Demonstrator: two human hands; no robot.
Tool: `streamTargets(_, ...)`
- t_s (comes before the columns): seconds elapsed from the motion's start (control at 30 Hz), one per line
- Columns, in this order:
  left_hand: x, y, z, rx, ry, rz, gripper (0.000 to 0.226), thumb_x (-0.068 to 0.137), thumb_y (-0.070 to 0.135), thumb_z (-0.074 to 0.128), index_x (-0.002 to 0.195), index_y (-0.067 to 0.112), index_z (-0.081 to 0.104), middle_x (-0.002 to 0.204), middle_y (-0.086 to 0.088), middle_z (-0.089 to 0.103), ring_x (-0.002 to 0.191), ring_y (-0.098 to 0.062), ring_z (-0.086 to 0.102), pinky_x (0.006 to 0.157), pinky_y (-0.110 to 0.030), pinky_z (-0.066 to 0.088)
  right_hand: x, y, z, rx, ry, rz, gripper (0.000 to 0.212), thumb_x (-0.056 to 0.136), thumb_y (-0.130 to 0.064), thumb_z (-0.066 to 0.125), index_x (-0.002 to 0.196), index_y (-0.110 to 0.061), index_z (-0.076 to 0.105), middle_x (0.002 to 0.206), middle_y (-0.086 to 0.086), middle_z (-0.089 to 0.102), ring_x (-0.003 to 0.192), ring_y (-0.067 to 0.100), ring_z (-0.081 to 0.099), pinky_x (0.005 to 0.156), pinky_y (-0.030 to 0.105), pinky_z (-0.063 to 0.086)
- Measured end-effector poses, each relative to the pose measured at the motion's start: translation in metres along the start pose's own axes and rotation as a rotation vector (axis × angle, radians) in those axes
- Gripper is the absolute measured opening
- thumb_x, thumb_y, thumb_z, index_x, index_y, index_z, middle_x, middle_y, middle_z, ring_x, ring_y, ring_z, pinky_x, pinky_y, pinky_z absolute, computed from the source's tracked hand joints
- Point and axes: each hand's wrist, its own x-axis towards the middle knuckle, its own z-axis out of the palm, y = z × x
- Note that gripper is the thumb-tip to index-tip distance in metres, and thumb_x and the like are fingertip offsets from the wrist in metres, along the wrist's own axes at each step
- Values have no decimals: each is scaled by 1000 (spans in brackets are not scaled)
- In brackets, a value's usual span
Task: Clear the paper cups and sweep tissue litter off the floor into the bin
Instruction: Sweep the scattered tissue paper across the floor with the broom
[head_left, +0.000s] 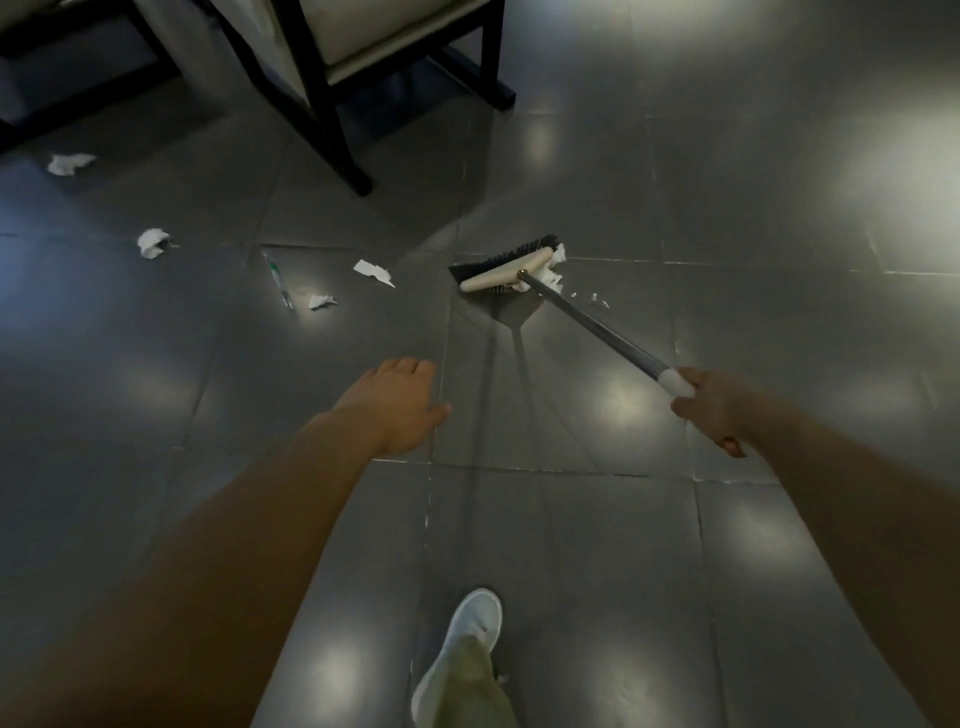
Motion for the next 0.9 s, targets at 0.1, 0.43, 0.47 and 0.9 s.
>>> streamTargets(0.1,-15,28,3,-2,6,11,59,99,41,38,146,10,22,149,-12,30,137,-27,28,110,-35,25,-26,23,-11,-20,18,-30,36,97,-18,50,132,-14,49,97,17,62,59,24,61,50,26,47)
streamTargets(0.43,3,113,-16,-21,44,-32,58,99,41,38,146,10,22,151,-11,29,138,-25,26,110,-33,24,4,45,-64,505,-97,4,28,99,-17,48,126,-14,52,47,6,40,25,11,32,31,16,29)
streamTargets(0.47,10,119,-19,-51,44,-57,59,99,40,38,147,10,22,151,-11,28,138,-25,26,110,-33,24,16,40,-71,561,-120,31,26,99,-16,47,125,-14,50,46,5,39,26,10,30,32,15,28)
streamTargets(0.9,48,160,-18,-166,23,-239,58,98,40,41,146,10,26,149,-11,31,138,-27,27,111,-34,23,92,22,-96,392,-323,138,31,100,-14,37,72,-4,46,41,9,38,34,18,35,40,24,30)
